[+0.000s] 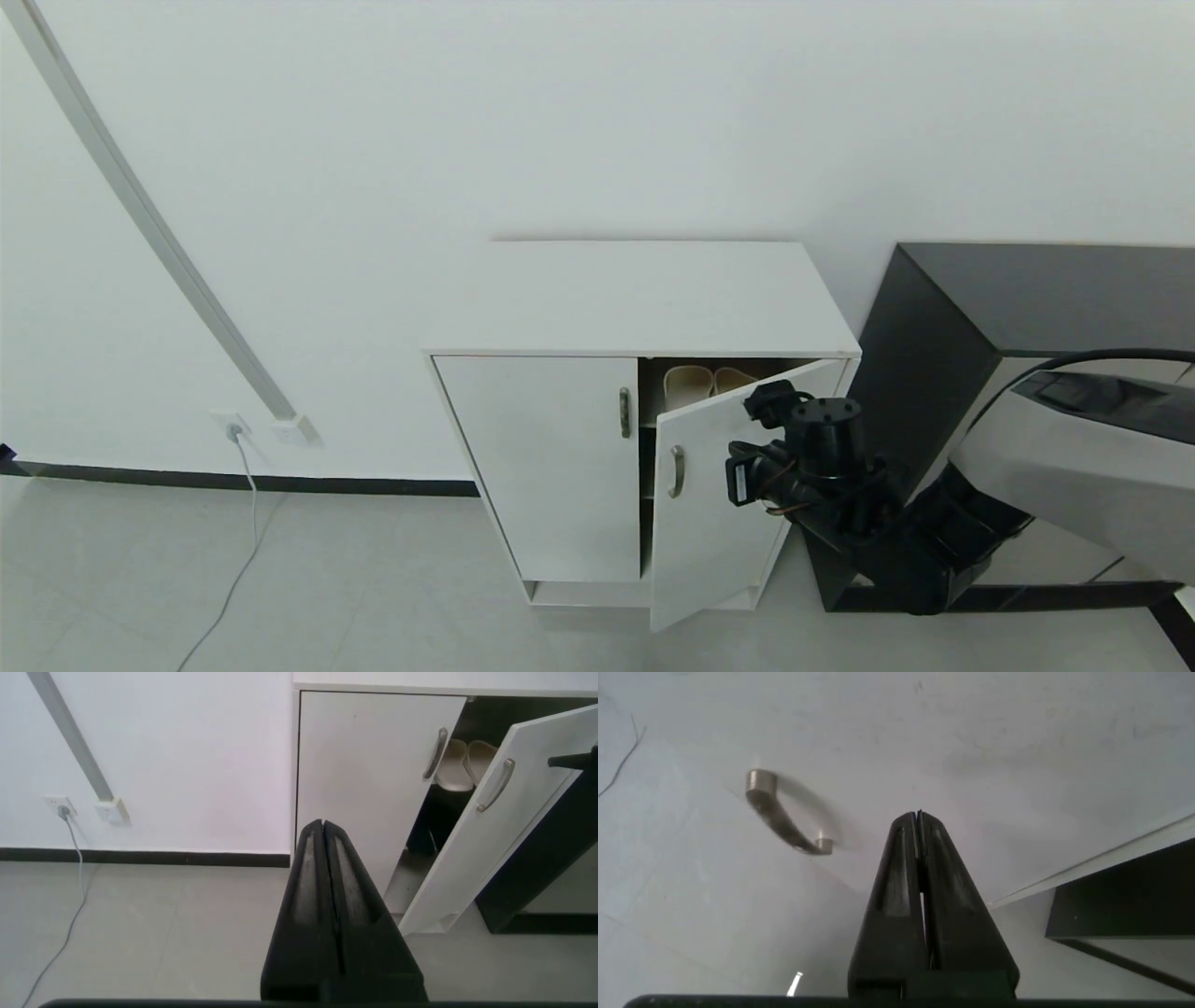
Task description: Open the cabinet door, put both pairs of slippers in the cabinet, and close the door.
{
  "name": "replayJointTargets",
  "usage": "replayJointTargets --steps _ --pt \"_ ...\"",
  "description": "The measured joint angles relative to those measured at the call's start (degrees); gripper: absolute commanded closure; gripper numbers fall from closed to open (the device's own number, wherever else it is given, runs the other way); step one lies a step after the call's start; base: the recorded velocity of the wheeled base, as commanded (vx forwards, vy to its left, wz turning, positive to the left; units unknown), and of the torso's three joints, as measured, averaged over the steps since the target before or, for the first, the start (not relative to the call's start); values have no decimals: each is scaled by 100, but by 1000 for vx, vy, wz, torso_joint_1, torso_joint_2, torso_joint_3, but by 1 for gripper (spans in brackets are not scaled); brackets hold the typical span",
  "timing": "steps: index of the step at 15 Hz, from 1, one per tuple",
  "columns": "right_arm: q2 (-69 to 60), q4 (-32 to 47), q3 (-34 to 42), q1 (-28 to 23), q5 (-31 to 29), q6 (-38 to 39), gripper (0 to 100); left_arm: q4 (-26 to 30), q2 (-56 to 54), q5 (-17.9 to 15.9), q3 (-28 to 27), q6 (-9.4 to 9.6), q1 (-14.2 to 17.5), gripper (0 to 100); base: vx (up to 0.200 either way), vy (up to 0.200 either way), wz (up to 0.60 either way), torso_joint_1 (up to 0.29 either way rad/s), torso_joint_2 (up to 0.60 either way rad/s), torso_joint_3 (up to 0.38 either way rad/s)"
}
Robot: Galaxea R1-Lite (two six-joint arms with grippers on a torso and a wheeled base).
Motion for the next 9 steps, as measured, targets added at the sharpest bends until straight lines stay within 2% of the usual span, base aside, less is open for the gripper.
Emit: replayJointTargets --steps 9 --pt "344 11 -488 -168 7 -35 100 0 0 11 0 0 0 100 0 0 0 0 0 0"
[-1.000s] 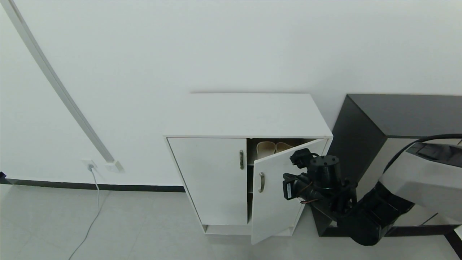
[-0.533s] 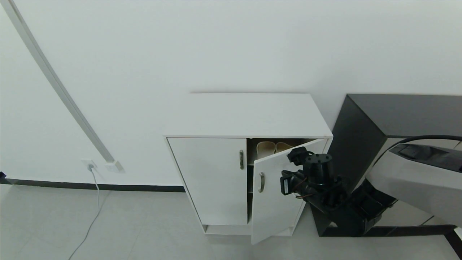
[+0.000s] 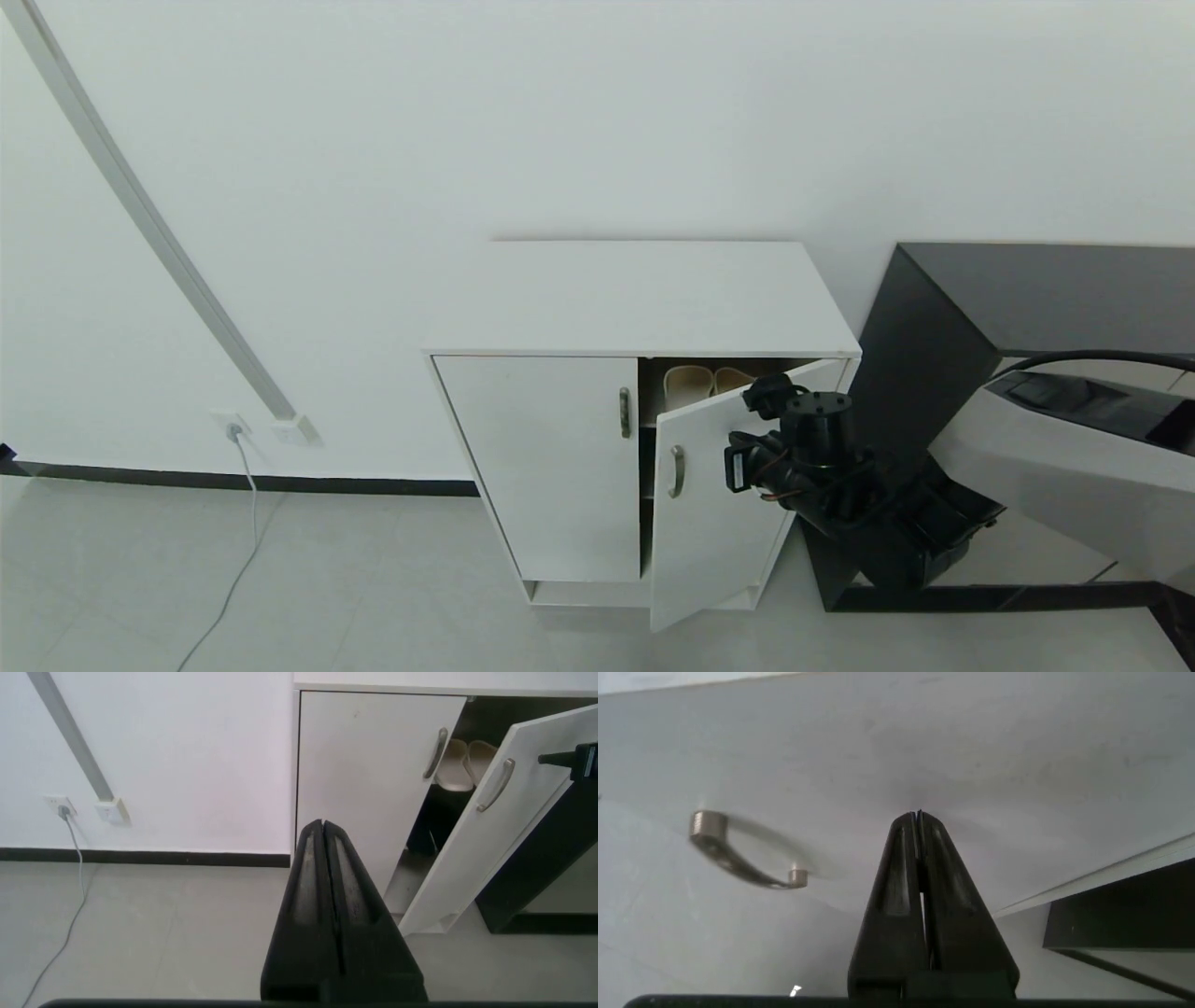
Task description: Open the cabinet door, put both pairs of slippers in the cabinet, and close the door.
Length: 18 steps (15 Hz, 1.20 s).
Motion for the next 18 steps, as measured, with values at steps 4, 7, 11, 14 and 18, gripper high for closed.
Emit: replayJointTargets --steps 4,7,11,14,18 --pt "50 83 -210 -37 0 -57 100 0 0 -2 0 0 0 100 0 0 0 0 0 0" --pt "133 266 -530 -91 1 -110 100 0 0 0 0 0 0 100 0 0 0 0 0 0" --pt "233 602 -1005 -173 1 -123 100 0 0 4 0 -6 0 100 0 0 0 0 0 0" --pt "321 802 -1276 -236 0 -126 100 0 0 9 0 -6 0 100 0 0 0 0 0 0" --pt "417 974 -1527 -317 1 -126 100 0 0 9 0 -9 0 100 0 0 0 0 0 0"
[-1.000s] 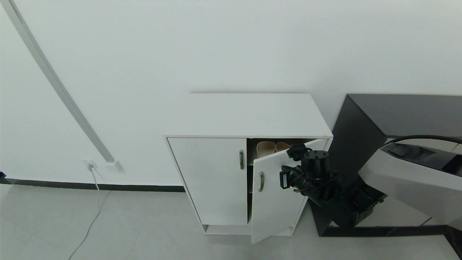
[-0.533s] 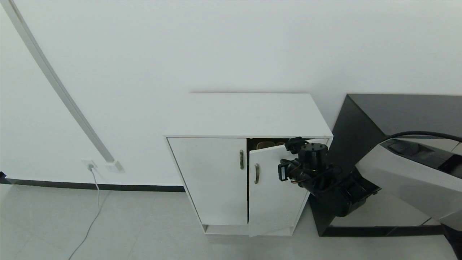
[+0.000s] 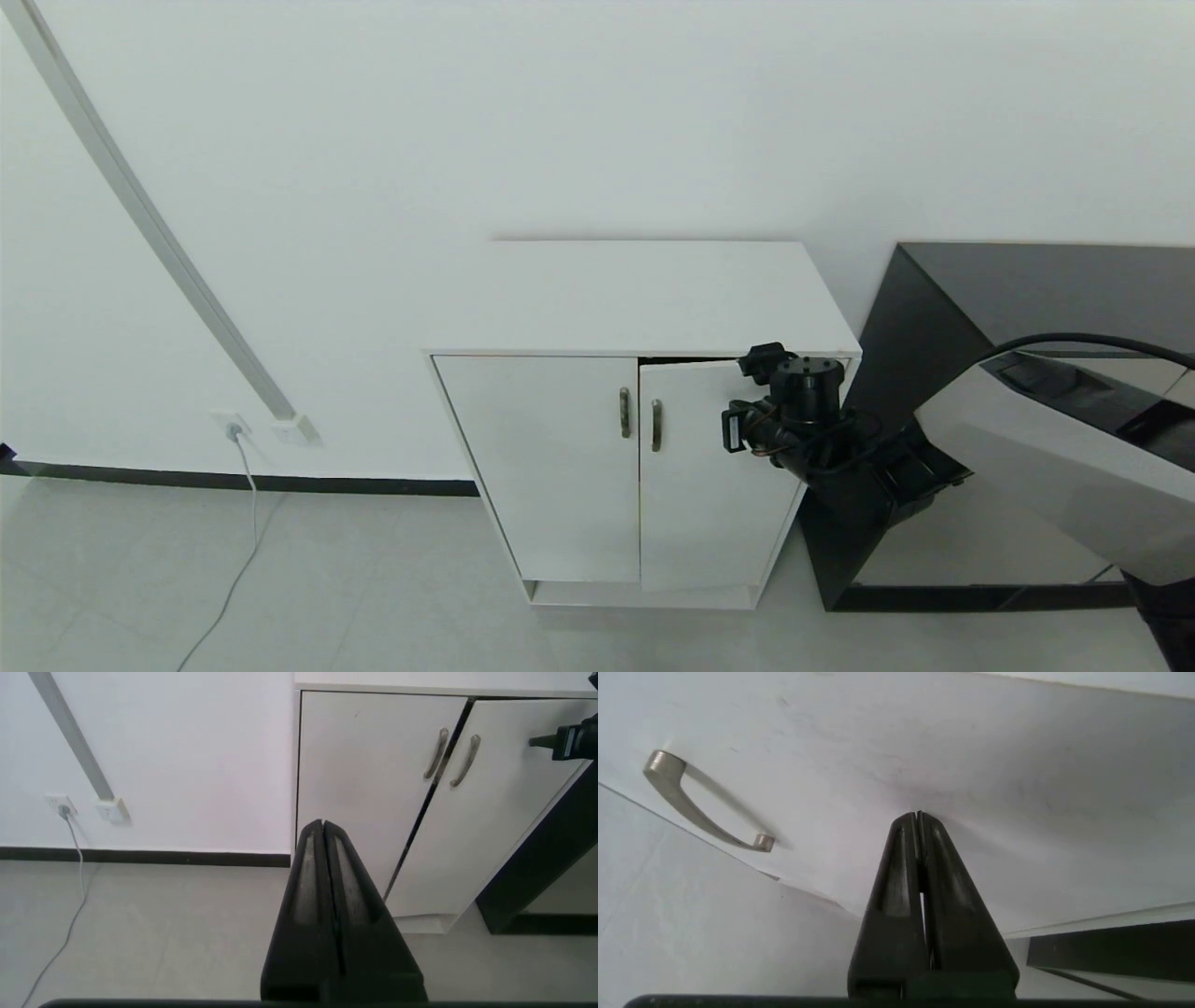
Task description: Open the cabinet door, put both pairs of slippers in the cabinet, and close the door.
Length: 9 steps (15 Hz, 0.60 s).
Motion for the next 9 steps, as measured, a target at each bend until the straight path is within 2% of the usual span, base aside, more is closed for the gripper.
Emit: replayJointTargets --steps 9 --pt "121 9 -190 -89 -9 2 100 0 0 0 0 0 0 100 0 0 0 0 0 0"
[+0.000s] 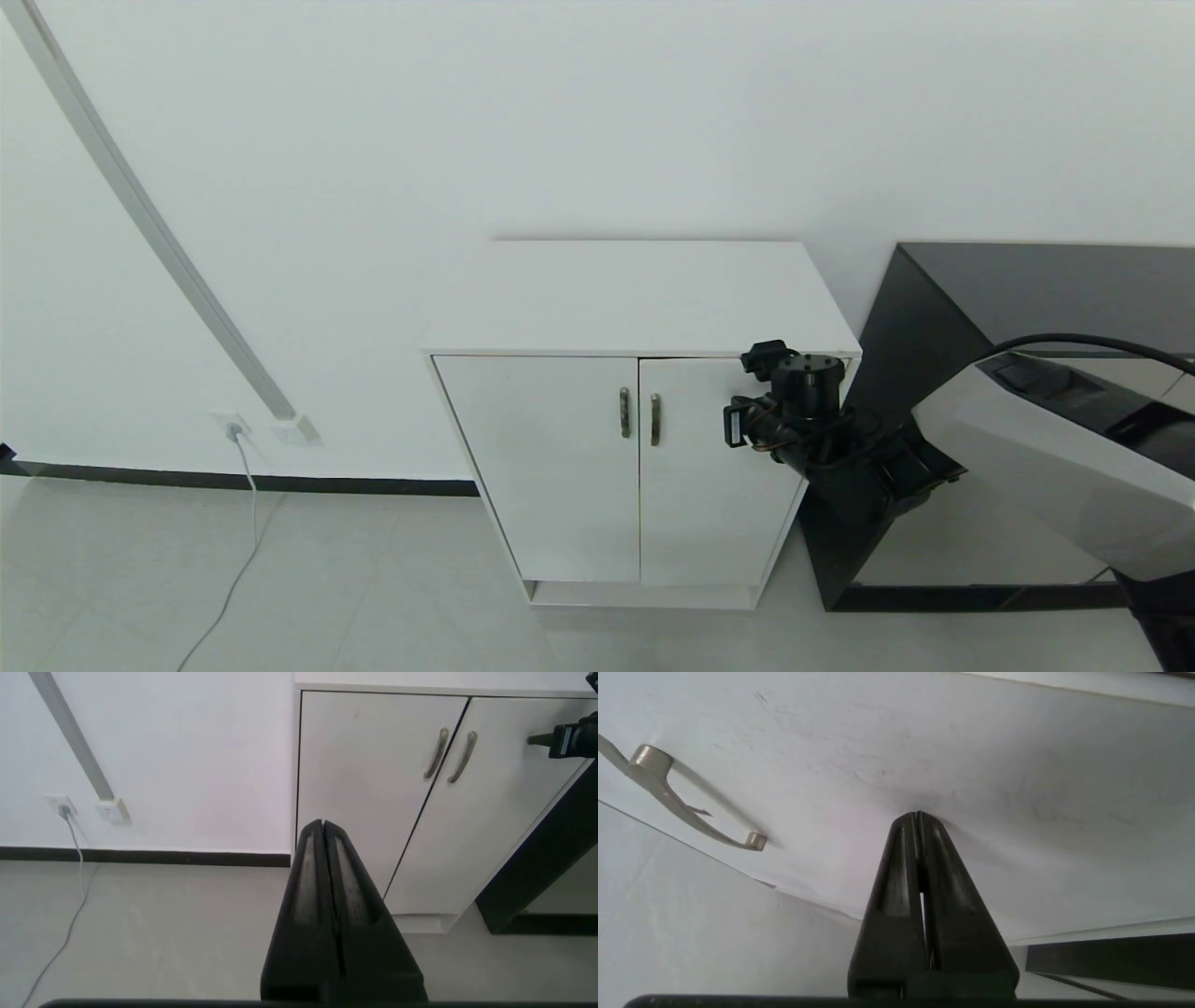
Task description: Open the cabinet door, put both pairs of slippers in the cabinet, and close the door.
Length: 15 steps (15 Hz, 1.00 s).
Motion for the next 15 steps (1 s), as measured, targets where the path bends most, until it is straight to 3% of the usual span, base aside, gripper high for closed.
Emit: replayJointTargets --steps 15 --pt "128 -5 -216 -22 -11 -52 100 0 0 0 0 0 0 100 0 0 0 0 0 0"
